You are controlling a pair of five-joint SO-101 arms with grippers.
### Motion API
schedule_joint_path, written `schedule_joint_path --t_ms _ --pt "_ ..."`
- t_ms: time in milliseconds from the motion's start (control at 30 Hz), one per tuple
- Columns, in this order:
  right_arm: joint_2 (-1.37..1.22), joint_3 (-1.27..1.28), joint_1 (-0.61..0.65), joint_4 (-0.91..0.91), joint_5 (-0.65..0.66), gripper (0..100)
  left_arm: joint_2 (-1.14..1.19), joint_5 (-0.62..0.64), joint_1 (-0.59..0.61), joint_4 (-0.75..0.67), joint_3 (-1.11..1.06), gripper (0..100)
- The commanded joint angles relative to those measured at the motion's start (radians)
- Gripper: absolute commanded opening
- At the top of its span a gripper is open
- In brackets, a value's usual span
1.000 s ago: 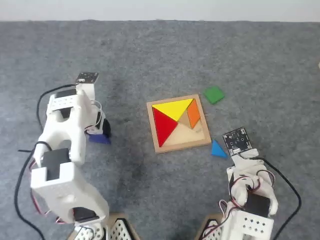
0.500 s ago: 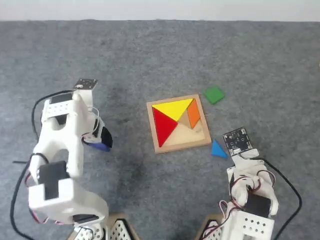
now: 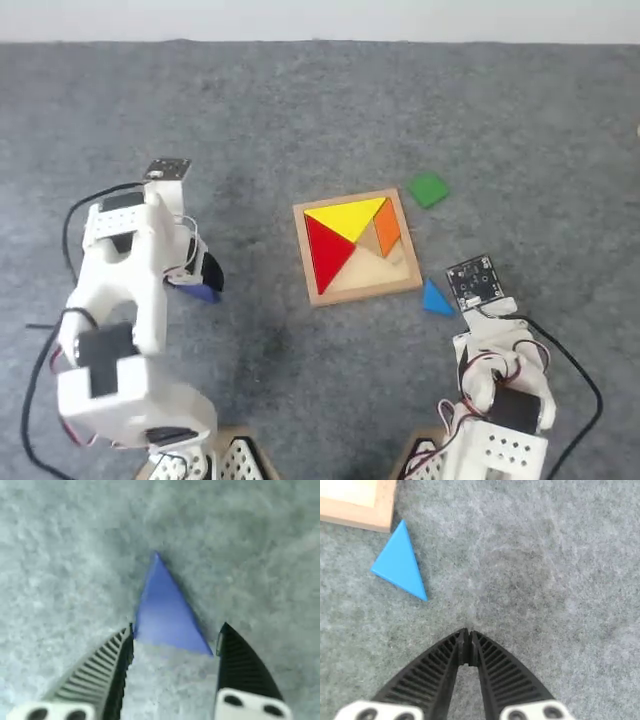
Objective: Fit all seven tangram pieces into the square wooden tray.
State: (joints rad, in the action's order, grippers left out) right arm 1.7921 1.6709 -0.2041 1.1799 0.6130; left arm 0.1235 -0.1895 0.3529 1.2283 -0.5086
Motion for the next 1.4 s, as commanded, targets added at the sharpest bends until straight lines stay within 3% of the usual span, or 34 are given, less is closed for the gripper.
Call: schedule_joint_path --t_ms 0,200,367,600,900,1000,1200,1367 --pt "-0.002 0.014 0.005 0.010 0.011 0.9 0.126 0.012 0.011 -0.008 0.105 26" --pt "-0.002 0.014 0.007 0.010 0.011 0.9 0.181 0.029 0.002 -0.009 0.108 26" --pt "-0.002 0.014 0.007 0.008 0.011 0.9 0.181 0.025 0.002 -0.008 0.110 16" --pt "-0.002 0.014 0.007 0.008 0.011 0.9 0.163 0.025 0.002 -0.006 0.111 14" --pt "-0.002 0.014 0.007 0.008 0.011 0.9 -0.112 0.023 -0.057 0.153 0.110 14" --pt "-0.002 0.014 0.007 0.008 0.011 0.9 -0.196 0.018 -0.057 0.181 0.036 18" --pt "-0.002 0.014 0.007 0.008 0.011 0.9 -0.296 -0.015 -0.054 0.094 -0.189 22" --pt "-0.002 0.014 0.005 0.010 0.011 0.9 -0.269 -0.012 -0.054 0.038 -0.217 22"
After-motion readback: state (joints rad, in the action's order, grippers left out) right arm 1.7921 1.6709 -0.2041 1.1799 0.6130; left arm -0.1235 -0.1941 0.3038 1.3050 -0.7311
